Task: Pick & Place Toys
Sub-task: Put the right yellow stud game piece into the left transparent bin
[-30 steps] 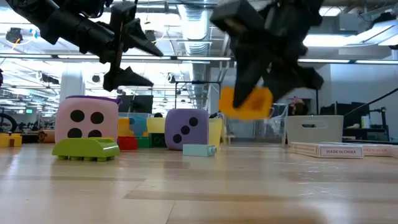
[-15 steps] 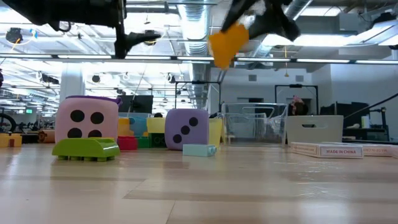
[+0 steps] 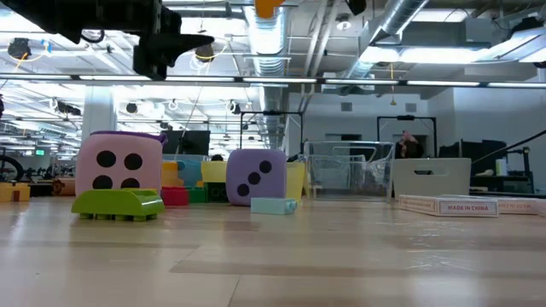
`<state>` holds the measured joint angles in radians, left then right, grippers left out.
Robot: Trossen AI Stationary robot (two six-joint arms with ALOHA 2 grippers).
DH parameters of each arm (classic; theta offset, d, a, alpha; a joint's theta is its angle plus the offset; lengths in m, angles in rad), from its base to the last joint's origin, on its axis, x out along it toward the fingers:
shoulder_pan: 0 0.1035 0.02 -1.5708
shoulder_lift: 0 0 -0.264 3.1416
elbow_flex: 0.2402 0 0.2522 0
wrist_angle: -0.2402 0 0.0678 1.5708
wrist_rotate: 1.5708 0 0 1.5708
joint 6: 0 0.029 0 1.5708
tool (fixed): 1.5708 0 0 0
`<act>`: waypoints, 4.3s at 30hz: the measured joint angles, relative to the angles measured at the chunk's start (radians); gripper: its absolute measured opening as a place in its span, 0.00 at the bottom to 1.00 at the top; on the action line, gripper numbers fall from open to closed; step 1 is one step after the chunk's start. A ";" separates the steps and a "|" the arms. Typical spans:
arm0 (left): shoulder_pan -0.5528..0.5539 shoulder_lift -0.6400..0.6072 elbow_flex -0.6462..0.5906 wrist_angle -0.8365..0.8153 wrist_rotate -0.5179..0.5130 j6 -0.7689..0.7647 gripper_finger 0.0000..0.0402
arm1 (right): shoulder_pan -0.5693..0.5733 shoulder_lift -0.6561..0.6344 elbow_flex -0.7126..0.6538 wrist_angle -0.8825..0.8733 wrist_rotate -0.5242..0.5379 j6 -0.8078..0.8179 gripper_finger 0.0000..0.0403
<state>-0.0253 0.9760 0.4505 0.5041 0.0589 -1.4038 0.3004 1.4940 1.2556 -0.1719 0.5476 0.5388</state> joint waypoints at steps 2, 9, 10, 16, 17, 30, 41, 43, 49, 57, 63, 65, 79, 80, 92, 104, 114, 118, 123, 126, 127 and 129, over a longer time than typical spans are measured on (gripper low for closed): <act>-0.012 0.015 0.000 0.029 -0.003 -0.042 0.87 | -0.006 0.000 0.000 0.001 0.000 0.000 0.37; -0.039 0.099 0.000 0.186 -0.061 -0.107 0.87 | -0.011 0.000 0.000 0.004 -0.007 -0.016 0.34; -0.043 0.113 0.000 0.205 -0.064 -0.123 0.87 | -0.011 0.000 0.000 0.004 -0.007 -0.016 0.34; -0.060 0.198 0.011 0.289 -0.070 -0.176 0.87 | -0.015 0.000 0.000 0.005 -0.007 -0.016 0.35; -0.060 0.210 0.020 0.293 -0.071 -0.176 0.87 | -0.015 0.000 0.000 0.005 -0.007 -0.016 0.35; -0.060 0.375 0.184 0.304 -0.075 -0.141 0.87 | -0.015 0.000 0.000 0.006 -0.007 -0.016 0.35; -0.060 0.409 0.189 0.310 -0.076 -0.138 0.85 | -0.013 0.001 0.000 0.002 -0.008 -0.016 0.36; -0.060 0.405 0.189 0.310 -0.089 -0.138 0.80 | -0.013 0.001 0.000 0.004 -0.008 -0.016 0.36; -0.060 0.405 0.190 0.318 -0.113 -0.140 0.59 | -0.014 0.002 -0.001 -0.001 -0.008 -0.016 0.36; -0.060 0.404 0.190 0.337 -0.115 -0.147 0.31 | -0.013 0.003 -0.002 -0.003 -0.007 -0.024 0.36; -0.041 0.404 0.189 0.332 -0.081 -0.073 0.32 | -0.007 0.002 -0.002 0.000 -0.018 -0.017 0.39; -0.028 0.404 0.189 0.327 -0.064 -0.008 0.35 | -0.002 0.002 -0.002 0.005 -0.018 -0.015 0.41; 0.081 0.410 0.186 0.220 0.157 0.178 0.31 | 0.028 -0.001 0.003 0.014 -0.042 -0.013 0.48; 0.083 0.410 0.185 0.201 0.157 0.190 0.31 | 0.030 -0.003 0.003 0.010 -0.044 -0.014 0.48; 0.155 0.407 0.186 -0.071 0.179 0.420 0.30 | 0.032 -0.006 0.002 -0.004 -0.029 -0.008 0.48; 0.496 0.305 0.187 -0.202 0.167 0.589 0.29 | 0.066 -0.005 0.001 -0.048 -0.027 0.080 0.44; 0.726 0.029 0.187 -0.685 0.001 0.836 0.30 | 0.086 -0.005 0.000 -0.078 -0.025 0.101 0.40; 0.754 -0.024 0.187 -0.753 -0.010 0.890 0.31 | 0.072 -0.005 0.000 -0.078 -0.024 0.093 0.39; 0.758 -0.023 0.187 -0.759 -0.021 0.934 0.34 | 0.051 -0.005 0.000 -0.078 -0.023 0.090 0.38; 0.758 -0.005 0.187 -0.759 -0.033 0.959 0.37 | 0.049 -0.005 0.000 -0.078 -0.023 0.090 0.38; 0.758 0.002 0.187 -0.760 -0.034 0.967 0.38 | 0.049 -0.005 0.000 -0.078 -0.023 0.090 0.38; 0.758 0.013 0.187 -0.760 -0.034 0.979 0.40 | 0.053 -0.004 0.000 -0.076 -0.024 0.090 0.38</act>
<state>0.7330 0.9889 0.6380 -0.2559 0.0246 -0.4250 0.3536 1.4897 1.2556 -0.2483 0.5240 0.6289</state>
